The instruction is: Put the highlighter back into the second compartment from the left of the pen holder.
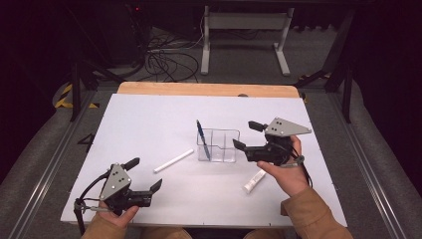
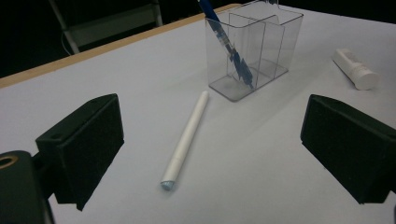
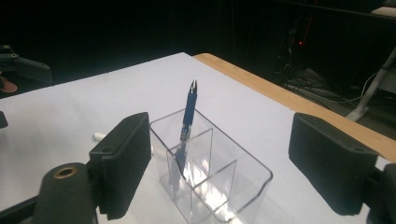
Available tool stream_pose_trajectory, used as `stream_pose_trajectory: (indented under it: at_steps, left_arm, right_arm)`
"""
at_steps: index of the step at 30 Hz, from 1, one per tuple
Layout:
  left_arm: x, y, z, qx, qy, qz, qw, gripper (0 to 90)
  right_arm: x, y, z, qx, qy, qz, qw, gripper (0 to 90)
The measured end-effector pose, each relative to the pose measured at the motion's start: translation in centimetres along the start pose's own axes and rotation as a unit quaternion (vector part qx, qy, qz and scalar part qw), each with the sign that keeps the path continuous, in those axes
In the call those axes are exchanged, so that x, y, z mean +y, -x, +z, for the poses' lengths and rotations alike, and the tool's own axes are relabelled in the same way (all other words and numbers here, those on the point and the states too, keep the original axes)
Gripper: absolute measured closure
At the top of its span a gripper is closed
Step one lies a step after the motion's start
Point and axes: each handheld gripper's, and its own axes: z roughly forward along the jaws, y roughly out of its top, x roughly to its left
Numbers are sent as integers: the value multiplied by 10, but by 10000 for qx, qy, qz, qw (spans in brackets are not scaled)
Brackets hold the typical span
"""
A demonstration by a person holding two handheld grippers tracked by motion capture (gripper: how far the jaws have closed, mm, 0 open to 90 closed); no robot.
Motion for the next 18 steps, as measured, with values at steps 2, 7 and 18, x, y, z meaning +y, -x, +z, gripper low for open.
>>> stream_pose_trajectory:
  at_steps: [2, 7, 18]
  left_arm:
    - [1, 0, 0, 7, 4, 23, 10000, 66]
    - [1, -1, 0, -5, -27, -2, 10000, 66]
    - [4, -1, 0, 7, -93, 21, 10000, 66]
  right_arm:
    - [-7, 0, -3, -5, 19, 25, 10000, 215]
    - [-22, 1, -11, 7, 14, 25, 10000, 198]
    - [-56, 11, -26, -75, -399, 341, 9986, 195]
